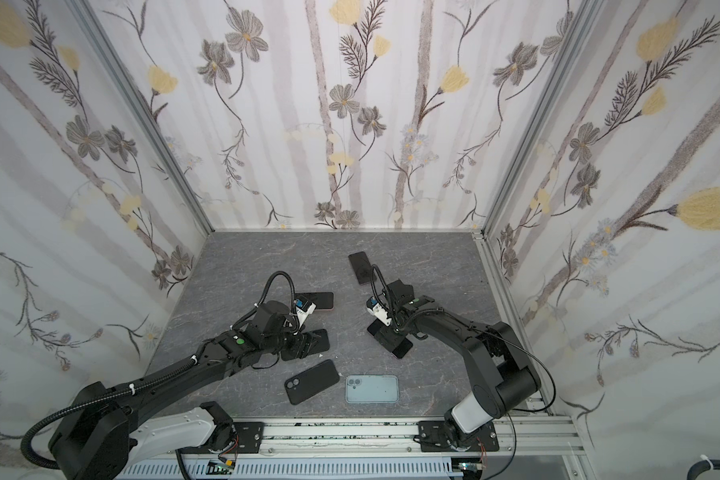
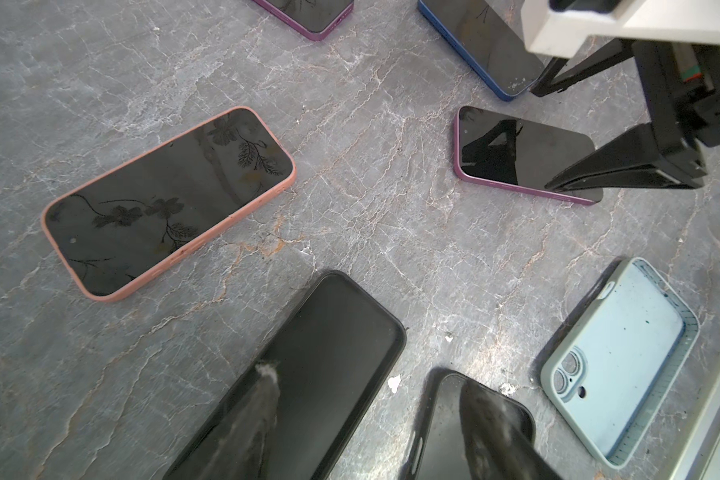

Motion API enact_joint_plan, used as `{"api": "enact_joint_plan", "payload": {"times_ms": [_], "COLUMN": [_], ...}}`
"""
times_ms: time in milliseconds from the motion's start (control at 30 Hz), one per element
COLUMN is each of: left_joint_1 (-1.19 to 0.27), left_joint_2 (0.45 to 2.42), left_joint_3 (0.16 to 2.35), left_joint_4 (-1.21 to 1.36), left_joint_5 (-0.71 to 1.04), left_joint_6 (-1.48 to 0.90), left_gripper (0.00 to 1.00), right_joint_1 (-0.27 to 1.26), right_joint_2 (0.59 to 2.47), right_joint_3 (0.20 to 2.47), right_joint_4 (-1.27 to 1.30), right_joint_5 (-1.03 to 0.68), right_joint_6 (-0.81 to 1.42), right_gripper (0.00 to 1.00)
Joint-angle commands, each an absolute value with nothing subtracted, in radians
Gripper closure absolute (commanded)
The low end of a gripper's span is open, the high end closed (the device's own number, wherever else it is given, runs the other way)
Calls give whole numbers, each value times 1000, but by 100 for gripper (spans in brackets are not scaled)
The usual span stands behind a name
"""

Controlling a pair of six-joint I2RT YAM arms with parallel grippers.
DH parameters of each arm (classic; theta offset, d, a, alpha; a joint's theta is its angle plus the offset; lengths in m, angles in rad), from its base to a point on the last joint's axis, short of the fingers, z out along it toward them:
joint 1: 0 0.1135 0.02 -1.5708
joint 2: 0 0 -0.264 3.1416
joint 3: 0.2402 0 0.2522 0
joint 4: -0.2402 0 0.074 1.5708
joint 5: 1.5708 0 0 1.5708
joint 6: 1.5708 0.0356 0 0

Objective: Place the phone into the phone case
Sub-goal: 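Lower the right gripper and grasp the purple-framed phone's end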

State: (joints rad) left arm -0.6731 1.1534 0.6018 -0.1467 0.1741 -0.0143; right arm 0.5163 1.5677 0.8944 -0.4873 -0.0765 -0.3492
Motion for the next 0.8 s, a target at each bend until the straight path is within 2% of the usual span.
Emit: {"api": "enact_joint_plan", "payload": {"times_ms": [0, 767], "left_joint_1": [-670, -663], "left_joint_2": [1161, 1174], "left_joint_3": [605, 605], "left_joint_4": [-146, -140], "left_joint_5": [151, 123], "left_joint_6": [5, 8], "left_gripper": [31, 31], "right_joint_1": [514, 513], "right_joint_2": [1586, 1730], "right_joint_3": [905, 973], "right_joint_4": [-473, -521], "right_joint_5": [-90, -128], "right_joint_6": [-354, -341], "right_gripper": [11, 16]}}
